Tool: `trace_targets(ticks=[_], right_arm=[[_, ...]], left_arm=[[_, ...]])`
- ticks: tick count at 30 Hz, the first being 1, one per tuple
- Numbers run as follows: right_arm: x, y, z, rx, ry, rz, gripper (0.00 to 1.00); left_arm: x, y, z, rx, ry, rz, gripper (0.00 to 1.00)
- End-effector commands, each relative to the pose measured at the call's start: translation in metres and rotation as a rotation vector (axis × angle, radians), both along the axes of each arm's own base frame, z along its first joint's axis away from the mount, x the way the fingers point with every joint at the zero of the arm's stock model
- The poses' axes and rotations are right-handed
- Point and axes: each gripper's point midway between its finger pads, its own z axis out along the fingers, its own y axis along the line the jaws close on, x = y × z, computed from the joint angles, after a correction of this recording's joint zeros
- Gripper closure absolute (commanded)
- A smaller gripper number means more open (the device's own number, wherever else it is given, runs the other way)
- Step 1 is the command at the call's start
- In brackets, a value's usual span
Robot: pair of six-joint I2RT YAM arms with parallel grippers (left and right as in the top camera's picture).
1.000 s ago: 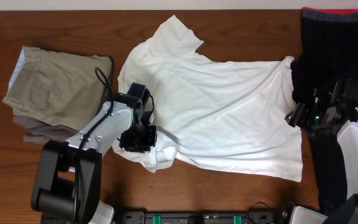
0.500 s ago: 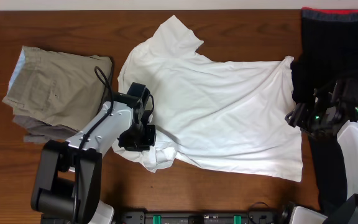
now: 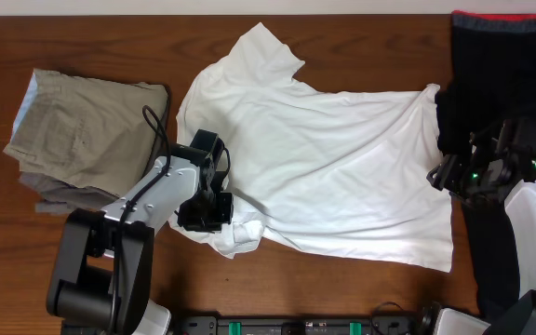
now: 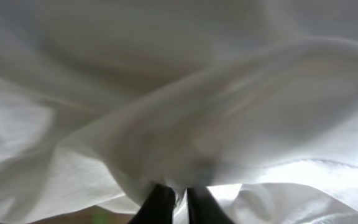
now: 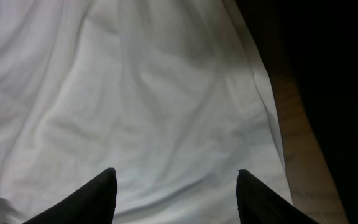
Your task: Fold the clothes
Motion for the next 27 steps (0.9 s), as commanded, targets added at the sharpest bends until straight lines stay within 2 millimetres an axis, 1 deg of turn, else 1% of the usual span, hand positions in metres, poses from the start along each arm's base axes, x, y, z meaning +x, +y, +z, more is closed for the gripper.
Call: trace_targets(ticks=[1,5,9,13,16,21,24,27], right_arm=[[0.001,-0.002,0.002,-0.003,-0.006,-0.011,0.40],[0.001,-0.002,0.002,-0.003,-0.006,-0.011,0.40],[0.001,-0.002,0.002,-0.003,-0.006,-0.011,0.40],[0.000,-0.002,0.002,-0.002,0.000,-0.011,0.40],[-0.005,-0.004,0.000,-0.012,0.027,-0.024,0.39],[-0.026,-0.020,-0.007,-0.055,0.130,-0.141,0.40],[-0.045,-0.026,-0.010,-0.027,0.202,-0.197,0.43],[-0.065,-0.027,-0.016,0.001,0.280,-0.231,0.43]], left_arm=[[-0.002,-0.005,0.004,-0.033,0.002,-0.003,0.94],[0.001,-0.006,0.012,-0.033,-0.003,-0.003,0.94],[0.011,-0.007,0.033,-0.033,-0.043,-0.006,0.94],[0.021,0.004,0.057,0.026,-0.117,-0.015,0.94],[0.023,0.015,0.070,0.076,-0.155,-0.018,0.94],[0.022,0.026,0.077,0.106,-0.175,0.025,0.94],[0.023,0.033,0.082,0.118,-0.185,0.072,0.94],[0.025,0.039,0.088,0.115,-0.209,0.114,0.94]])
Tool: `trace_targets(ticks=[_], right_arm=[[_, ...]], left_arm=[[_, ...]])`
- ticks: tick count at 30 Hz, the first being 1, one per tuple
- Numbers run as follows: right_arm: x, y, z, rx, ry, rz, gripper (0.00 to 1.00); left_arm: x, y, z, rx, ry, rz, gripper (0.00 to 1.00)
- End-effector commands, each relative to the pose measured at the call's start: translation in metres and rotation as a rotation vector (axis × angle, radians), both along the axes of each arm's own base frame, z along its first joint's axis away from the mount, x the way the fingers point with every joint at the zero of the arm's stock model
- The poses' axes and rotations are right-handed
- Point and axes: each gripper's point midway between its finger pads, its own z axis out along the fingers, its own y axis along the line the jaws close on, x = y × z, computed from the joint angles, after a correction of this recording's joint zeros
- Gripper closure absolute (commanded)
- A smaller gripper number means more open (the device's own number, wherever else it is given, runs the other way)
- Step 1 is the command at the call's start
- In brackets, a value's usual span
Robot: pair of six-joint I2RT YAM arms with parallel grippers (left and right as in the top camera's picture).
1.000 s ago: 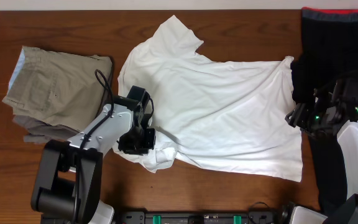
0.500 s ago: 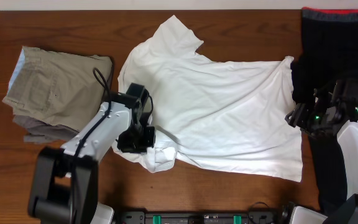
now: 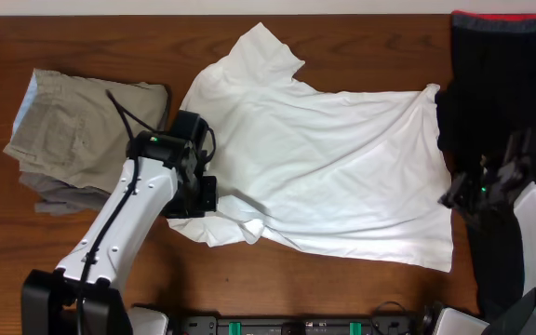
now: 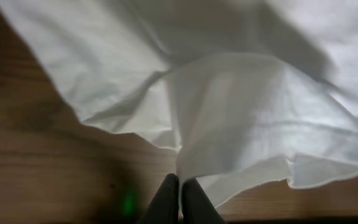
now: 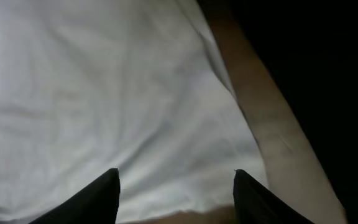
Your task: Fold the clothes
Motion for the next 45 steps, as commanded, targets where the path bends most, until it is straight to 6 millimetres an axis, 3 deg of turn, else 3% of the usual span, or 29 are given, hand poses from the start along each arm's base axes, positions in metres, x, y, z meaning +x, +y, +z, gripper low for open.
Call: trace_targets(ticks=[1,7,14,19,26,31,35,37,40,45], right_arm=[[-0.017,-0.007,-0.008,0.006,0.068,-0.070,0.43],[-0.047,0.007,-0.034,0.064,0.165,-0.132,0.45],[-0.073,0.018,-0.068,0.083,0.227,-0.209,0.51],[-0.087,0.018,-0.079,0.054,0.267,-0.220,0.46],[-0.090,0.008,-0.089,-0.009,0.260,-0.241,0.40],[-0.091,0.006,-0.095,-0.028,0.252,-0.270,0.53],[-0.087,0.002,-0.094,-0.041,0.238,-0.270,0.88],[-0.084,0.002,-0.090,-0.037,0.234,-0.268,0.99],[-0.078,-0.001,-0.078,-0.039,0.224,-0.247,0.99],[-0.061,-0.009,-0.032,-0.059,0.167,-0.215,0.99]], left_arm=[[0.007,0.011,0.014,0.017,-0.061,0.063,0.94],[0.011,0.018,0.027,0.005,-0.114,0.090,0.94],[0.011,0.018,0.028,0.004,-0.120,0.091,0.94],[0.008,0.018,0.028,0.007,-0.109,0.091,0.94],[0.008,0.018,0.028,0.006,-0.109,0.091,0.94],[0.007,0.018,0.028,0.007,-0.105,0.091,0.94],[0.007,0.018,0.028,0.007,-0.105,0.091,0.94],[0.007,0.018,0.028,0.007,-0.104,0.090,0.94],[0.006,0.018,0.029,0.007,-0.106,0.090,0.94],[0.002,0.019,0.036,0.008,-0.102,0.091,0.94]])
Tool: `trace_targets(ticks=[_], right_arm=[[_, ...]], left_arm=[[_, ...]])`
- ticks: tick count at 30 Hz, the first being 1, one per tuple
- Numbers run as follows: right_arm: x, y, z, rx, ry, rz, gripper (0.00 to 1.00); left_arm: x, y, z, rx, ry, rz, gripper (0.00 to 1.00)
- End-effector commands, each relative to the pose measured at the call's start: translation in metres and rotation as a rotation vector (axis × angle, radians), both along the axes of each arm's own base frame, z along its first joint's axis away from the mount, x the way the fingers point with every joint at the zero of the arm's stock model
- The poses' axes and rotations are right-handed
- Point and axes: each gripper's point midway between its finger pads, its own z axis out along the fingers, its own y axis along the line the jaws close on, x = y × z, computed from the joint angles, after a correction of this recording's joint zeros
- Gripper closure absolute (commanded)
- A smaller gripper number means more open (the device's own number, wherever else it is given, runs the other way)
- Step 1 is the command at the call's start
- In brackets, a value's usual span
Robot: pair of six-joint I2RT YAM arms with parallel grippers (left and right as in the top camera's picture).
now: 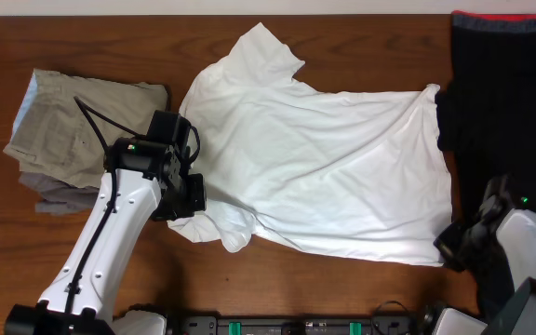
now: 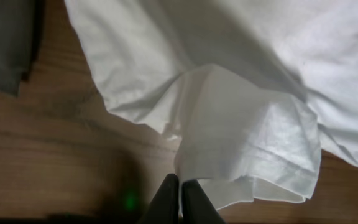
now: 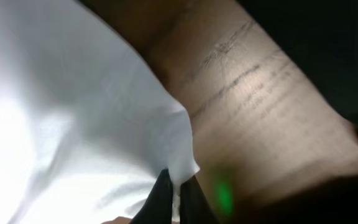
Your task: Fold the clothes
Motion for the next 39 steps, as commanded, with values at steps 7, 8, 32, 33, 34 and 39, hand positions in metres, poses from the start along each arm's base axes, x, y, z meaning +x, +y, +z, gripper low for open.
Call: trace_targets(ticks=[7,8,32,33,34,39], right_arm=[[0.045,-0.024,0.106,-0.142,-0.279,0.056,0.99],[0.045,-0.026,0.114,-0.159,-0.291,0.061,0.99],[0.139,-0.029,0.125,-0.085,-0.589,0.192,0.99],[0.145,-0.030,0.122,-0.076,-0.600,0.194,0.99],[0.151,-0.031,0.119,-0.068,-0.609,0.196,0.99],[0.185,-0.029,0.108,-0.018,-0.685,0.218,0.99]], left_arm=[[-0.002,0.010,0.049,0.034,-0.081,0.013,0.94],[-0.003,0.013,0.054,0.047,-0.088,0.014,0.94],[0.068,0.020,0.084,0.135,-0.394,-0.099,0.94],[0.073,0.019,0.081,0.140,-0.391,-0.122,0.94],[0.078,0.018,0.076,0.144,-0.387,-0.142,0.94],[0.103,0.017,0.053,0.169,-0.369,-0.157,0.94]])
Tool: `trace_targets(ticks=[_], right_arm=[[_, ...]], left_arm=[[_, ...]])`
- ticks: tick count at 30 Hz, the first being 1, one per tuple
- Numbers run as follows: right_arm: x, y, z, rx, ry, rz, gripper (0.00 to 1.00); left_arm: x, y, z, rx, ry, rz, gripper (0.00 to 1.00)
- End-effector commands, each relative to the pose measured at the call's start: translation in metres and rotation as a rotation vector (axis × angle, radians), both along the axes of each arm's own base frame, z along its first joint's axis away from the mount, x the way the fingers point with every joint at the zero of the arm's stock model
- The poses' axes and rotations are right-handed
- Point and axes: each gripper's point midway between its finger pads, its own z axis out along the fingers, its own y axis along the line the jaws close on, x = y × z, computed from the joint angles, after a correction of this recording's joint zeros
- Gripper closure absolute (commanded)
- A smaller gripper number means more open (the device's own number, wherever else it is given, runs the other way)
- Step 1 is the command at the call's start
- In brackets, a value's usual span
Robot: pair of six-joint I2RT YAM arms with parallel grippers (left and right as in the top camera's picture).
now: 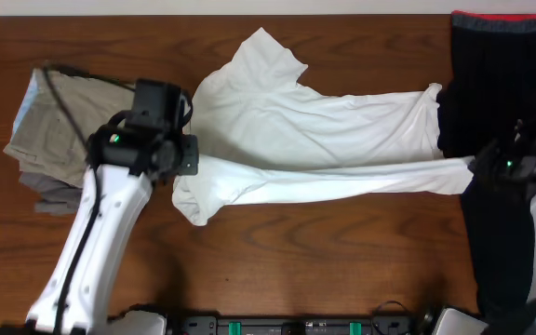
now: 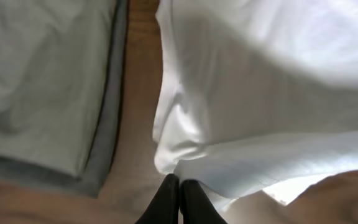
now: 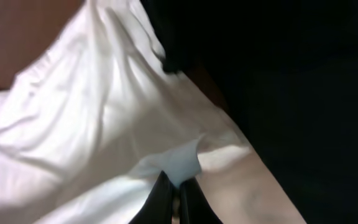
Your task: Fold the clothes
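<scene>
A white T-shirt (image 1: 314,130) lies across the middle of the table, its near half lifted and stretched into a band between both grippers. My left gripper (image 1: 182,160) is shut on the shirt's left near edge (image 2: 185,163), just right of the folded khaki trousers (image 1: 73,126). My right gripper (image 1: 477,166) is shut on the shirt's right near corner (image 3: 182,163), at the edge of the black garment (image 1: 510,84). One sleeve (image 1: 268,51) points to the far side.
Folded khaki trousers over a grey piece sit at the far left (image 2: 42,81). A large black garment with a red band (image 1: 505,19) covers the right side of the table. Bare brown wood (image 1: 324,251) runs along the near side.
Both grippers have moved away from the near edge and are higher, carrying the shirt's near hem with them. The hem is now pulled taut over the shirt's middle, baring the wood in front.
First my left gripper was shut on the bunched left sleeve area while my right was open over the shirt's right side. My right then went to the near right corner and shut on it. Now both hold the near edge, raised over the shirt.
</scene>
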Motion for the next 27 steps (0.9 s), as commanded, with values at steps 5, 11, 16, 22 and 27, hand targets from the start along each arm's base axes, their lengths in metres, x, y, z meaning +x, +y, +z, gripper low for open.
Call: trace_targets(ticks=[5,11,16,22,27], right_arm=[[0.037,0.006,-0.012,0.053,-0.074,0.065,0.99],[0.048,0.002,-0.030,0.060,-0.066,0.065,0.99],[0.051,0.002,-0.045,0.076,-0.039,0.067,0.98],[0.056,0.007,-0.056,0.082,-0.026,0.085,0.79],[0.062,0.004,-0.052,0.069,-0.055,0.086,0.60]], left_arm=[[0.041,0.005,-0.008,0.063,-0.074,-0.009,0.94],[0.065,0.004,0.004,0.077,-0.182,-0.036,0.94],[0.071,0.003,0.003,0.098,-0.196,-0.074,0.94],[0.078,0.010,-0.014,0.134,-0.160,-0.061,0.93],[0.086,0.009,-0.016,0.129,-0.177,-0.049,0.59]])
